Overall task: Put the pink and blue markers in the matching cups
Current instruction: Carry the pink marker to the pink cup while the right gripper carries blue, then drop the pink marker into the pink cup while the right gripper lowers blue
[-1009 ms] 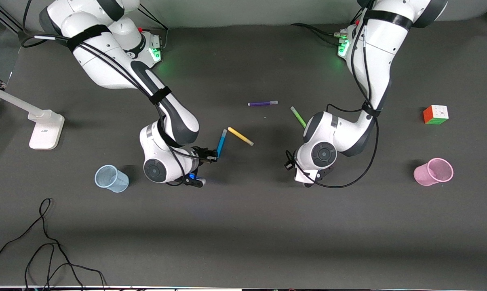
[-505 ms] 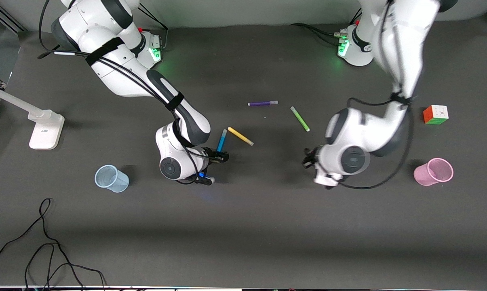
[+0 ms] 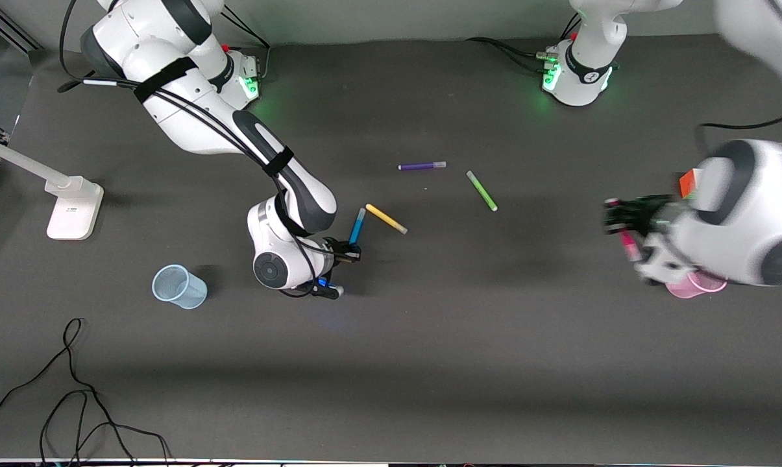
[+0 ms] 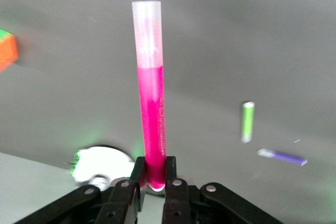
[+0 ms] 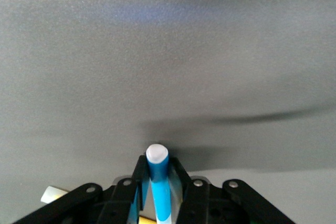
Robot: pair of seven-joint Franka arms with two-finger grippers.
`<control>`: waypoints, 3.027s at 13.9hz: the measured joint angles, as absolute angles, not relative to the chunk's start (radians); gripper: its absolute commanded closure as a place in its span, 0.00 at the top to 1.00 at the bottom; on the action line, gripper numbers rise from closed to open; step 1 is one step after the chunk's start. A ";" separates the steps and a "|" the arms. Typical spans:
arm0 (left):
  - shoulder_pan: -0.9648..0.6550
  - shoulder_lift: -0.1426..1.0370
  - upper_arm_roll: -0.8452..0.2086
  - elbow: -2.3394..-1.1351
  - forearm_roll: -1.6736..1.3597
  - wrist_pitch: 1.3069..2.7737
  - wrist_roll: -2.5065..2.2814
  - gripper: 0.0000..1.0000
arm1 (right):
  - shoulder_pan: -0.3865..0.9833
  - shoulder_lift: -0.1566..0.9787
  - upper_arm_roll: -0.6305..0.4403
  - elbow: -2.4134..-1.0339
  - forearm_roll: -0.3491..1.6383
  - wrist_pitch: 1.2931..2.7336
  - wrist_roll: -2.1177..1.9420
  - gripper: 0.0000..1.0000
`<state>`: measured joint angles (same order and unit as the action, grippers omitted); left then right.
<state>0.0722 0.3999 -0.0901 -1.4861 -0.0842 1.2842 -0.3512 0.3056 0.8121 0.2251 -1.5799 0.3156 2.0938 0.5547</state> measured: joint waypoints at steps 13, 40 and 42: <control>0.394 0.766 -0.094 -1.158 -0.001 1.172 0.102 0.00 | 0.289 0.472 -0.272 -1.555 -0.089 2.020 0.197 0.00; 0.192 0.460 -0.132 -1.356 -0.007 1.317 -0.067 0.99 | 0.329 0.377 -0.314 -1.769 -0.089 2.285 0.137 1.00; 0.107 0.230 -0.134 -1.594 -0.006 1.467 -0.148 0.99 | 0.332 0.314 -0.293 -1.719 -0.089 2.132 0.138 1.00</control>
